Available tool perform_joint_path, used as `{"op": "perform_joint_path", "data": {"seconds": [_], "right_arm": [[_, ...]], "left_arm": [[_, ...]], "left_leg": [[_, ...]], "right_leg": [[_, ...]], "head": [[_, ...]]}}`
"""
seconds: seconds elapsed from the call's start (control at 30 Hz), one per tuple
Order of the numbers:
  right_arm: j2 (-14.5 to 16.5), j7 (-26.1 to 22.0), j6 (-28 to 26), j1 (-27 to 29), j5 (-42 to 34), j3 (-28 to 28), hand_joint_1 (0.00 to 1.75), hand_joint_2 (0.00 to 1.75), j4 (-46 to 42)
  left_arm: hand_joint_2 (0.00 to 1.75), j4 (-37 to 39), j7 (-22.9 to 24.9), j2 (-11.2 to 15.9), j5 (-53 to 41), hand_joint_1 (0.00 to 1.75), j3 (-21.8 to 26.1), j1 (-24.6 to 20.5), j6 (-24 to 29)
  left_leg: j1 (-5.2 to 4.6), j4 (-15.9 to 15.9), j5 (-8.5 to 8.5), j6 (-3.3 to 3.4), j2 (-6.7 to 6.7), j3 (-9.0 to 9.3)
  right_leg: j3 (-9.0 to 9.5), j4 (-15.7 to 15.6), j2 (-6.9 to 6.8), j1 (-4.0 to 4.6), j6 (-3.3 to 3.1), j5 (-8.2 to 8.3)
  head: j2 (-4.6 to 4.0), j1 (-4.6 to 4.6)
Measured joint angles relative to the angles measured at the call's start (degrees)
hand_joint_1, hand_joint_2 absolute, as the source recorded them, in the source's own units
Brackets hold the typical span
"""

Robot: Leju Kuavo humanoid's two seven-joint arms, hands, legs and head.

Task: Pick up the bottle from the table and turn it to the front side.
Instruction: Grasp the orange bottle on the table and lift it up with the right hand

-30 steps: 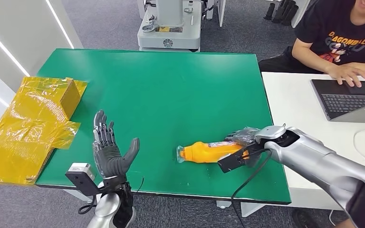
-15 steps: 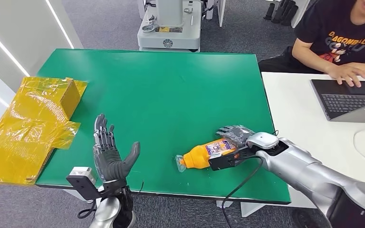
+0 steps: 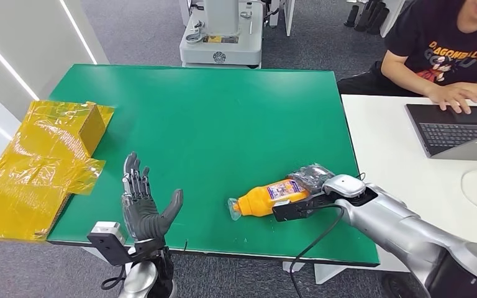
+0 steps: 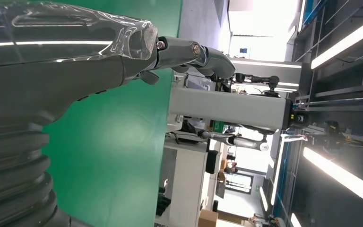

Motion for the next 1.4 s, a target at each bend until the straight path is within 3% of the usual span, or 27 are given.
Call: {"op": "perform_joint_path", "data": {"seconds": [0.27,0.5,0.7,0.93,1.1,1.3,1.4], "right_arm": [[-0.3,0.3,-3.5,2.8,2.5,-4.9,1.75,1.75,-1.1],[1.7,-1.3,-17.5,7.8,0.2,-13.7,1.75,1.75,-1.9],[4.8,-8.5,-31.5,11.2,-6.5,-25.1,1.75,1.75,-3.3],[7.8,-24.3,-42.3,16.9,-16.3,-36.9,1.75,1.75,-9.9],[11.4,-30.0,-43.5,20.4,-15.8,-42.0,1.75,1.75,-15.0],[14.3,-30.0,-42.8,21.6,-16.3,-42.4,1.75,1.75,-18.2],[15.1,-28.6,-40.5,22.5,-17.4,-42.4,1.75,1.75,-19.0]], "left_arm": [[1.75,-0.6,0.0,0.0,0.5,0.00,0.0,0.5,0.2],[1.75,-1.0,0.0,0.0,0.2,0.00,0.0,0.7,0.6],[1.75,-1.0,0.0,-0.3,-2.1,0.00,0.0,0.4,2.3],[1.75,-0.9,0.0,-0.6,-2.5,0.00,-0.6,-1.3,3.6],[1.75,-0.7,0.0,-0.9,-1.6,0.00,-0.8,-2.7,2.6],[1.75,0.8,0.2,-1.0,-0.4,0.00,-1.7,-4.9,-1.2],[1.75,1.0,2.0,-1.0,-0.8,0.00,-2.5,-5.6,-6.2]], "left_leg": [[0.00,0.0,0.00,0.00,-0.01,-0.04],[0.00,0.0,0.00,0.01,-0.03,-0.09],[0.01,0.0,0.00,0.00,-0.05,-0.11],[0.00,0.0,0.00,0.00,-0.07,-0.17],[0.00,0.0,0.00,-0.01,0.04,-0.18],[0.01,-0.1,0.03,-0.05,0.03,-0.17],[0.00,-0.1,0.03,-0.05,0.02,-0.19]], "right_leg": [[0.00,0.0,-0.02,0.00,0.00,0.00],[-0.04,0.0,-0.04,0.00,0.00,0.00],[-0.10,0.0,-0.07,0.01,0.00,-0.02],[-0.10,0.0,-0.10,0.00,0.01,-0.03],[-0.19,0.0,0.04,0.00,0.00,-0.02],[-0.20,0.0,0.02,0.01,-0.01,-0.02],[-0.20,0.0,0.01,0.00,-0.01,-0.02]], "head": [[0.00,-0.01],[0.00,-0.01],[0.00,-0.01],[0.00,0.01],[0.00,-0.01],[0.00,-0.01],[0.00,-0.01]]}}
